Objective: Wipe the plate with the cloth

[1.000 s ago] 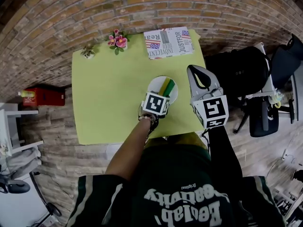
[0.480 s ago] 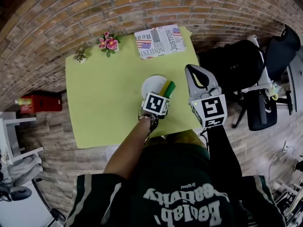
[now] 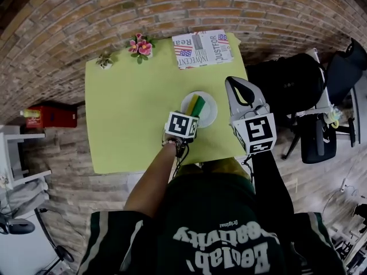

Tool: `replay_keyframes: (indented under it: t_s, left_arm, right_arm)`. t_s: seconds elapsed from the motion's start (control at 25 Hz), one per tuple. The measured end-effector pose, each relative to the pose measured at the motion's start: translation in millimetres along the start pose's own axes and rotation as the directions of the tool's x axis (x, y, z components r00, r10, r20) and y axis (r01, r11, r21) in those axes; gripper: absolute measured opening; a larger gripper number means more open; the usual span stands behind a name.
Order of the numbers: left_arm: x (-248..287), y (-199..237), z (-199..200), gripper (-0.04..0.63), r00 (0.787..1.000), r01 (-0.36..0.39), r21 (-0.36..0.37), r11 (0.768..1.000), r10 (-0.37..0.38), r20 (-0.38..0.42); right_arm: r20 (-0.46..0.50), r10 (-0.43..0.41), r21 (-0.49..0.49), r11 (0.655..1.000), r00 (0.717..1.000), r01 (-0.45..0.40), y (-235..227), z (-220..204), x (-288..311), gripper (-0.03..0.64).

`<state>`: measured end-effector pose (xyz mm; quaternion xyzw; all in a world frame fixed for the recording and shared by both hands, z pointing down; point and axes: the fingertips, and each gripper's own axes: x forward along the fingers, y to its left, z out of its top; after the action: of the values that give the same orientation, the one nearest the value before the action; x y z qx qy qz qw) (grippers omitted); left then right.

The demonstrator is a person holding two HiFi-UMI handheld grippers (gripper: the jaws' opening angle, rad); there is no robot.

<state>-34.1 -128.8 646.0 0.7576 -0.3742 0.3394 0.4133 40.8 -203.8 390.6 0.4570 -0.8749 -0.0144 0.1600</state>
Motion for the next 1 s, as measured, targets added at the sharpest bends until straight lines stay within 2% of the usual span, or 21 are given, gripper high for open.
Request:
replay_keyframes:
  t_s: [0.48, 0.68, 1.0]
  left_arm:
    - [-26, 38, -14, 0.141, 0.997, -0.064, -0.074, 0.995, 0.066, 0.026]
    - [-26, 36, -12, 0.140, 0.997, -0.075, -0.072, 0.995, 0.077, 0.032]
    - [-21, -3, -5, 0.140, 0.999, -0.006, -0.012, 1.000, 0.007, 0.041]
  right_arm:
    - [0.015, 0.032, -0.007, 0.999, 0.999, -0.032, 16, 6, 6, 0.014]
    - [0.022, 0.029, -0.008, 1.000, 0.999, -0.029, 17, 8, 4, 0.014]
    - [0.016, 0.003, -0.002, 1.000, 1.000, -0.003, 12, 5, -7, 0.014]
